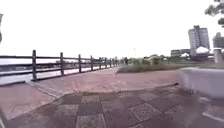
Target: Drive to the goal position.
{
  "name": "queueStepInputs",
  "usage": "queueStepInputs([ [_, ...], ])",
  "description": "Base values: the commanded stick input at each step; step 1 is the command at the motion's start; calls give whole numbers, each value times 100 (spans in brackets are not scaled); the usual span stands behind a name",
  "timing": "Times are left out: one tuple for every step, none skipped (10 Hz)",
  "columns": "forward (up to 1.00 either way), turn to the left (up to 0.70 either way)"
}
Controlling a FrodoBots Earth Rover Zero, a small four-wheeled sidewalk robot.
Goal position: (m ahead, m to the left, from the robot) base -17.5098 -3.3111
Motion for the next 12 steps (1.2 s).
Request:
queueStepInputs([
  [0, -100],
  [0, -100],
  [0, -100],
  [0, -100],
  [0, -100],
  [0, -100],
  [0, -100],
  [0, -100],
  [0, -100],
  [0, -100],
  [0, -100],
  [0, -100],
])
